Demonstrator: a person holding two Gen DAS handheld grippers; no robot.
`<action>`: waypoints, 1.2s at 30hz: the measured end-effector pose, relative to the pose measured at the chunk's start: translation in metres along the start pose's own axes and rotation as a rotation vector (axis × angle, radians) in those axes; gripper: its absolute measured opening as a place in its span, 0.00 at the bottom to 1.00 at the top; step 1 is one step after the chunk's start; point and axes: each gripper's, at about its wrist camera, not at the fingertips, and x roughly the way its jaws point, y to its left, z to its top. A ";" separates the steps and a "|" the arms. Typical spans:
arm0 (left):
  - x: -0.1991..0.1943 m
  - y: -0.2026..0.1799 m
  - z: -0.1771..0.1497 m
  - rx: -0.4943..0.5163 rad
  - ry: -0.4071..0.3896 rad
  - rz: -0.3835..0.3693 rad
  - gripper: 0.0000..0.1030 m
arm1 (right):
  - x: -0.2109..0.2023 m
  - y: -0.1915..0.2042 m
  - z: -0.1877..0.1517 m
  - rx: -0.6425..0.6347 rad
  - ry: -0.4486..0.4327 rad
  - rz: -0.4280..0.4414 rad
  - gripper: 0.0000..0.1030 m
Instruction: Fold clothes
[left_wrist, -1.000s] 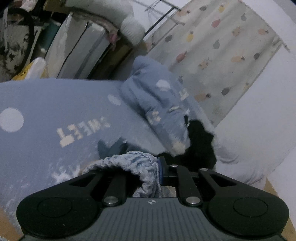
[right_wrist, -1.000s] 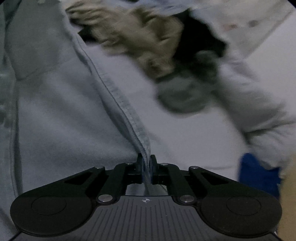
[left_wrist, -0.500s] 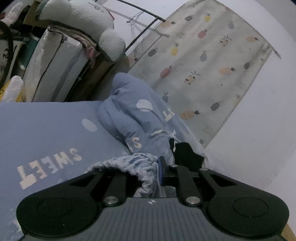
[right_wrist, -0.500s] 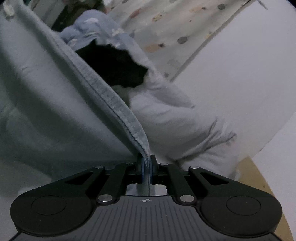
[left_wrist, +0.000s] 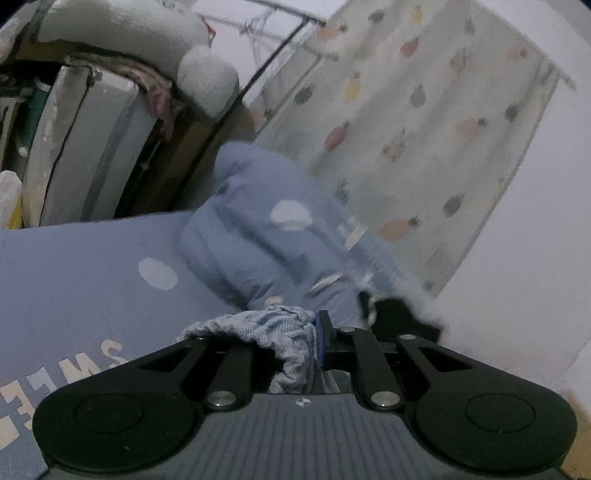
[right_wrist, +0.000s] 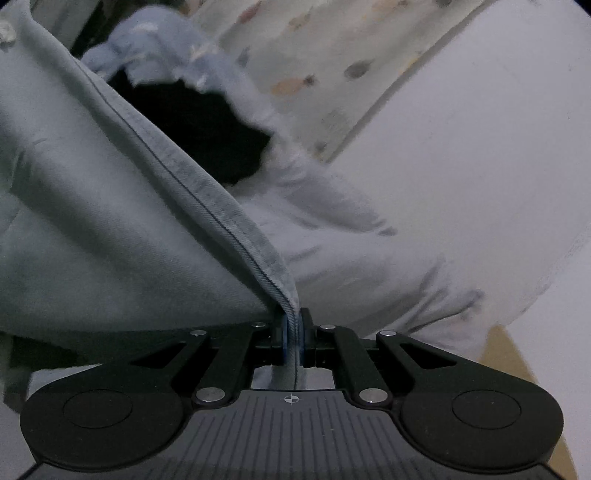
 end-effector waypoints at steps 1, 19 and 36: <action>0.009 0.003 -0.005 0.010 0.017 0.015 0.15 | 0.014 0.006 -0.001 0.001 0.017 0.008 0.06; 0.013 0.016 -0.069 0.197 0.108 0.125 1.00 | 0.018 -0.029 -0.139 0.825 0.169 0.134 0.86; -0.169 -0.021 -0.114 0.216 0.138 0.016 1.00 | 0.019 0.062 -0.238 0.952 0.327 0.148 0.64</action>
